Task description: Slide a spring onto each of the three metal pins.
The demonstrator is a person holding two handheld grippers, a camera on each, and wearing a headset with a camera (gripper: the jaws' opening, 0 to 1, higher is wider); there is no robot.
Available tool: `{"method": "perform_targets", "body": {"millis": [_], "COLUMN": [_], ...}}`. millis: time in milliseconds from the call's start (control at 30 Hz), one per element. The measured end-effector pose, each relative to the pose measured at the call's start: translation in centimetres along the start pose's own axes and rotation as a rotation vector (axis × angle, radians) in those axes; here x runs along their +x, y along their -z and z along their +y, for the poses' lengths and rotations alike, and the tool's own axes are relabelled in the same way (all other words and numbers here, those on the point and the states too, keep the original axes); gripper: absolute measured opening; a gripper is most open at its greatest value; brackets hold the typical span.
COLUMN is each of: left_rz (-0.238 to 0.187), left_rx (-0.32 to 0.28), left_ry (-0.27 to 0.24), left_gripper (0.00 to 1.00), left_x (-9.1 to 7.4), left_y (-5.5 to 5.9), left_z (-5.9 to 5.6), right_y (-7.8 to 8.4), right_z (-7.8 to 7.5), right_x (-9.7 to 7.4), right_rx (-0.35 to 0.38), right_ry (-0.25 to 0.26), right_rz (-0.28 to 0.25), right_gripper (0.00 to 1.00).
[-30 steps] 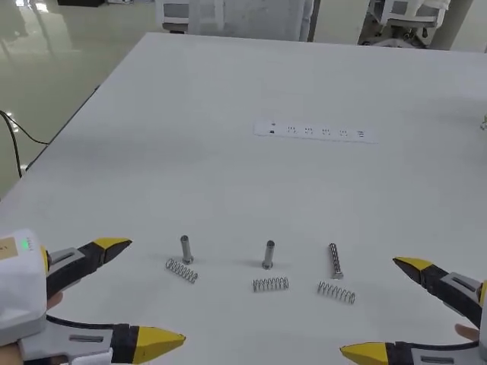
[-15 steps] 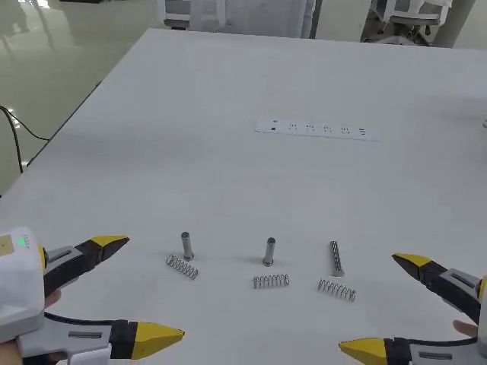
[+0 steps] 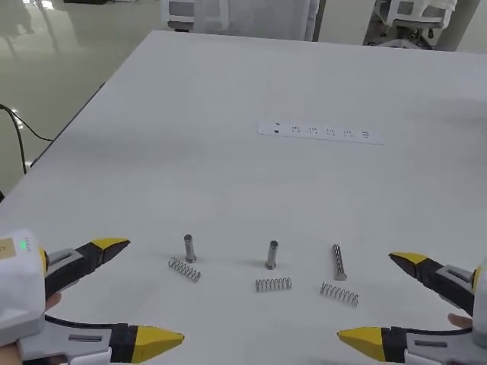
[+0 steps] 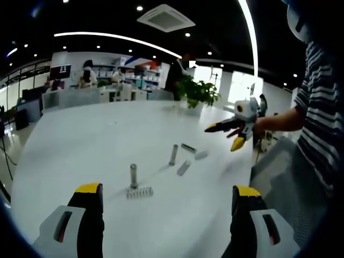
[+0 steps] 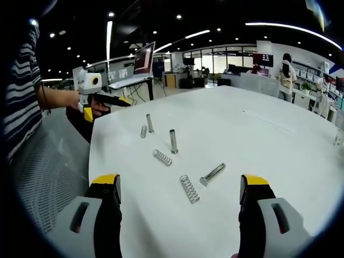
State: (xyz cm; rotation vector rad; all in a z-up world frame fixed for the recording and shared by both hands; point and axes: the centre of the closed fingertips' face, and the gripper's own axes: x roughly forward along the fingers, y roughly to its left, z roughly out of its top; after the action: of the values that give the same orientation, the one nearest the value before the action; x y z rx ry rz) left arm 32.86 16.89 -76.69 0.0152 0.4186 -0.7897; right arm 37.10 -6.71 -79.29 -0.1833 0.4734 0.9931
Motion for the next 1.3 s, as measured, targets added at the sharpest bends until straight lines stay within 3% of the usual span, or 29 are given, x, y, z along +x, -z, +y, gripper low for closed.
{"method": "perform_targets", "body": {"millis": [333,733,1033,1300], "left_rz": [0.005,0.012,0.016,0.021], "left_rx": [-0.010,-0.012,-0.006,-0.009], "left_ry": [0.008,0.014,0.018,0.007], "left_gripper": [0.97,0.96,0.96,0.96], "left_x": [0.1,0.1,0.1,-0.3], "left_y": [0.6,0.7,0.8,1.0], "left_z": [0.0,0.0,-0.1,0.1], "right_y": [-0.7,-1.5,-1.4,-0.8], "right_z": [-1.1,-2.5,-3.7,-4.5], "right_x": [0.4,1.0,2.9,4.3], "right_rx": [0.092,0.110,0.122,0.196], "right_ry": [0.004,0.009,0.010,0.022], "right_rz": [0.022,0.055,0.135,0.206], "right_gripper": [0.72,0.56,0.45,0.35]}}
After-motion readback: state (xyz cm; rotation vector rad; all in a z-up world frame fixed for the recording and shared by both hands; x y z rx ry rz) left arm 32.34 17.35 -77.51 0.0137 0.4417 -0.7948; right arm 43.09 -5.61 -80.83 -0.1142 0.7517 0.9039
